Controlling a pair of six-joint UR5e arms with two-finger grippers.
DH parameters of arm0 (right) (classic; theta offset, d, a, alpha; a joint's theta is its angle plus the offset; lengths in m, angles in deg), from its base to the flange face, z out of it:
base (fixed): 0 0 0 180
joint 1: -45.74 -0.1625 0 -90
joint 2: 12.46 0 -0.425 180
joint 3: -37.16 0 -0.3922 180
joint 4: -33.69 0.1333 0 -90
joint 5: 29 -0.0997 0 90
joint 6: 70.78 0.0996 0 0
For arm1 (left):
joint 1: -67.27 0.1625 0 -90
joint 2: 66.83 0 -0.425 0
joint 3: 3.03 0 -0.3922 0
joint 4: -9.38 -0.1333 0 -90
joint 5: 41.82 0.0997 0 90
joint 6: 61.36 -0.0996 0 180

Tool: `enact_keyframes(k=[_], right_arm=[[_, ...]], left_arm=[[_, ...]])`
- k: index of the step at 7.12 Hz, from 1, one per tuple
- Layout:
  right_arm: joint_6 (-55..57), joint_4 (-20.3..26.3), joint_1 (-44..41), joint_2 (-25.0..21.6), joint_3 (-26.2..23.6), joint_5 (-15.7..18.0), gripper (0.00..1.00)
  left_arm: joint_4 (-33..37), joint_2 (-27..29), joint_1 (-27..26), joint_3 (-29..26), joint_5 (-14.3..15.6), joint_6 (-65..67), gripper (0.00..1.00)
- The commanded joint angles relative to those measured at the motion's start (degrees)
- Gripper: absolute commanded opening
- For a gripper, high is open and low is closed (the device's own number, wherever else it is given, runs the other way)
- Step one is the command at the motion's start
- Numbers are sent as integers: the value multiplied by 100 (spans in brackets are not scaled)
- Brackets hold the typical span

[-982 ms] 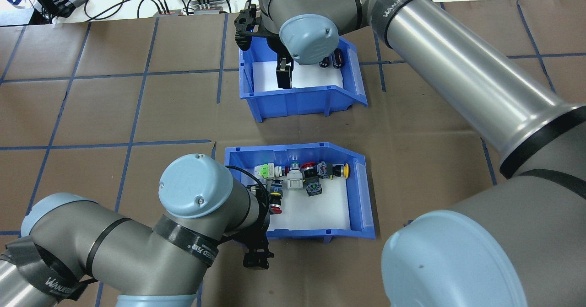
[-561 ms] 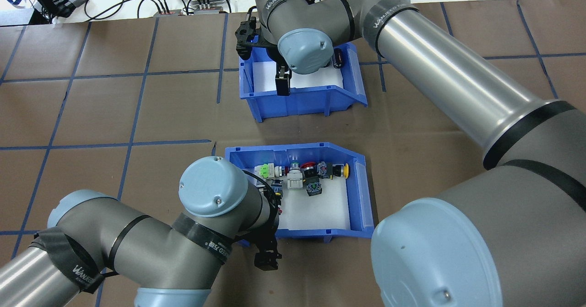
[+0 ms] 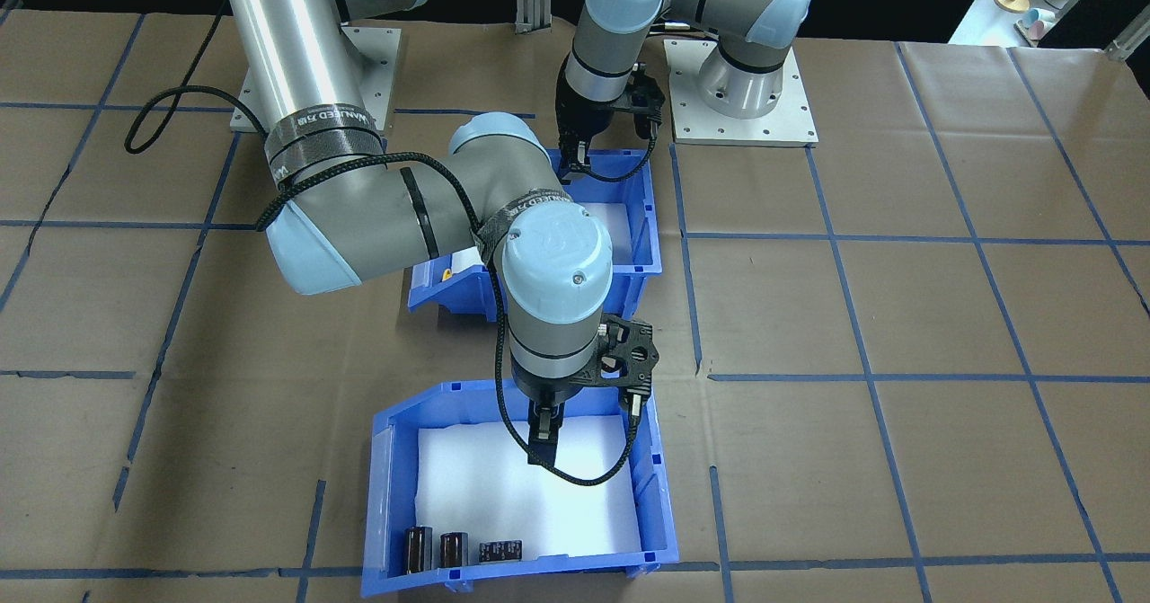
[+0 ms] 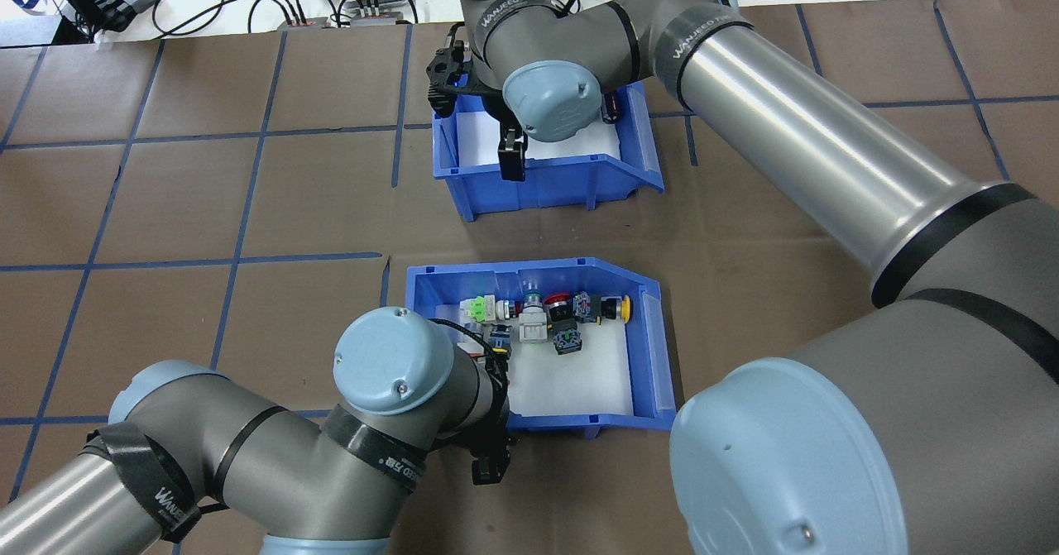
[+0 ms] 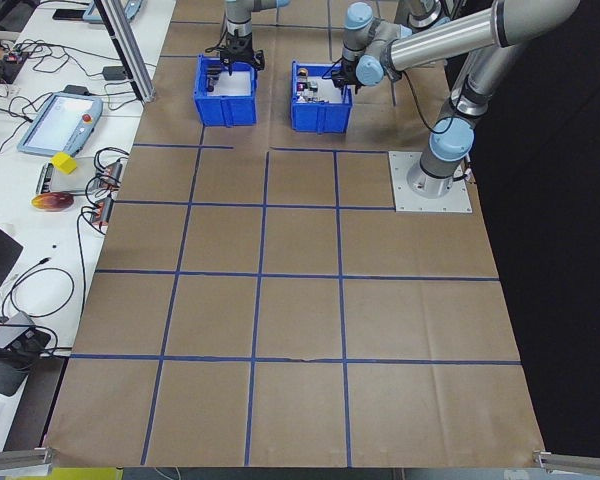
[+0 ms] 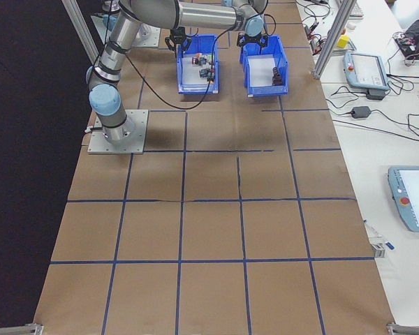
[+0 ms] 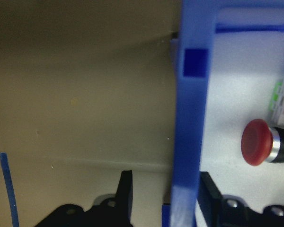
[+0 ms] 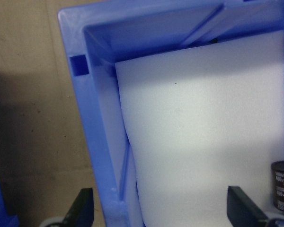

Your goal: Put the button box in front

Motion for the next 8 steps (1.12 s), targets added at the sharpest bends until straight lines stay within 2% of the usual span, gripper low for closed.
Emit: enact_keyframes(k=[1, 2, 3, 4, 5, 6, 7, 8], right_arm=[[4, 38, -99, 32, -26, 45, 100], [-5, 47, -99, 50, -105, 63, 100], [-5, 30, -91, 50, -280, 72, 100], [21, 29, -82, 7, -282, 89, 98], [-13, -5, -56, 6, -273, 89, 78], [-14, 29, -82, -3, -247, 403, 42], [-22, 29, -90, -11, -220, 501, 16], [-22, 29, -91, -11, -211, 511, 7]], left_arm=[[-244, -53, 0, 53, 109, 27, 0], [-209, -193, 26, -16, 475, -53, 0], [-121, -298, 43, -34, 627, -271, 0], [45, -482, 113, -43, 628, -377, 0], [299, -649, 270, -78, 628, -579, 0], [554, -790, 446, -183, 628, -694, 0], [756, -922, 543, -227, 628, -791, 0], [993, -1071, 631, -219, 637, -1061, 0]])
